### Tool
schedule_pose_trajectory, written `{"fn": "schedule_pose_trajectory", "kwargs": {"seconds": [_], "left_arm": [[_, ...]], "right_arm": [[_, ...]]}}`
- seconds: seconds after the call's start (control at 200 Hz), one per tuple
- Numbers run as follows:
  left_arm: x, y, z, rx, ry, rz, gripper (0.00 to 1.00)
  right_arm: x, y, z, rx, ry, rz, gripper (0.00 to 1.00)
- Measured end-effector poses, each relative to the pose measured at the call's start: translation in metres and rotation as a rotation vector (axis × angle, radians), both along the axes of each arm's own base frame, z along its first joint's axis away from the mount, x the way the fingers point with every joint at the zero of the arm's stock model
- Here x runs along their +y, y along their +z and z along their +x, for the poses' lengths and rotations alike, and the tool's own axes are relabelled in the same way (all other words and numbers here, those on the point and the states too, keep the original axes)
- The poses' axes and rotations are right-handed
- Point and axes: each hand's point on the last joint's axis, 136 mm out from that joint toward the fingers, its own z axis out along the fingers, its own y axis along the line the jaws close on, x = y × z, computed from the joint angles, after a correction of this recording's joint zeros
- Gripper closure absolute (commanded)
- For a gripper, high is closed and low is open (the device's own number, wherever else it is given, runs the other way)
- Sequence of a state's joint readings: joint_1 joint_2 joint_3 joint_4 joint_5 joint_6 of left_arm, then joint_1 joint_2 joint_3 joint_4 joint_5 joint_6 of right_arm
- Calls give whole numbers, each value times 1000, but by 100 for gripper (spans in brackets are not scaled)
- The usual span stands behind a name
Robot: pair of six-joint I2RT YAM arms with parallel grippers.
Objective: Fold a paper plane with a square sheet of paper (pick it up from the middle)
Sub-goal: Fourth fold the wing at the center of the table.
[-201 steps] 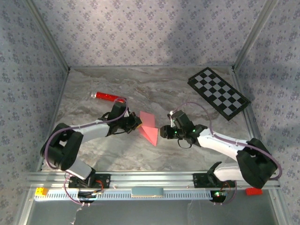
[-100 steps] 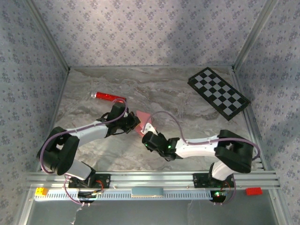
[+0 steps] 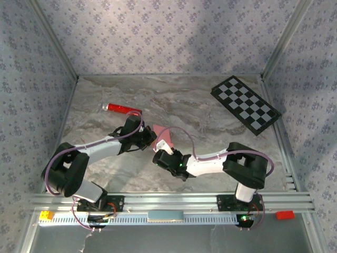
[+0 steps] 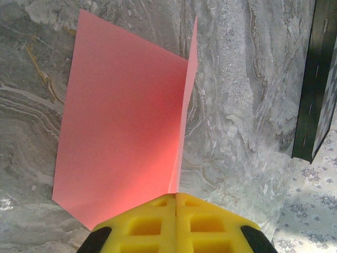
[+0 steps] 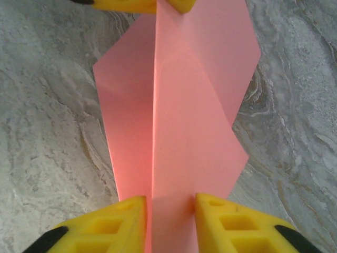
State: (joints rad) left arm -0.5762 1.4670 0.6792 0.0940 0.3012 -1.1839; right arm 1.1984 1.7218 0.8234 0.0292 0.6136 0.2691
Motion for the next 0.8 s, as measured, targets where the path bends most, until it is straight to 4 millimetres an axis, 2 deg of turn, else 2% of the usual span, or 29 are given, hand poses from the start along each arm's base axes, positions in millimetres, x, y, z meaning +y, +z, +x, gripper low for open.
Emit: {"fn": "schedule_pose_trajectory", "kwargs": {"seconds": [0.105, 0.16, 0.225, 0.345, 0.525, 0.8], "left_arm": [[1, -2, -2, 9, 1, 8, 90], [2, -3, -2, 9, -1, 13, 82], [2, -3, -2, 10, -3, 15, 78], [3, -4, -3, 11, -7, 22, 62], [4, -4, -1, 10, -16, 35, 45], [2, -11, 14, 23, -39, 53, 40]], "right_arm": [[-2, 0, 2, 1, -10, 1, 77], [-3, 0, 4, 4, -14, 3, 79], [-4, 1, 6, 9, -17, 8, 82], [-9, 1, 8, 25, -22, 25, 86], [-14, -5, 9, 61, -17, 51, 88], [-12, -9, 10, 102, 1, 84, 89]]}}
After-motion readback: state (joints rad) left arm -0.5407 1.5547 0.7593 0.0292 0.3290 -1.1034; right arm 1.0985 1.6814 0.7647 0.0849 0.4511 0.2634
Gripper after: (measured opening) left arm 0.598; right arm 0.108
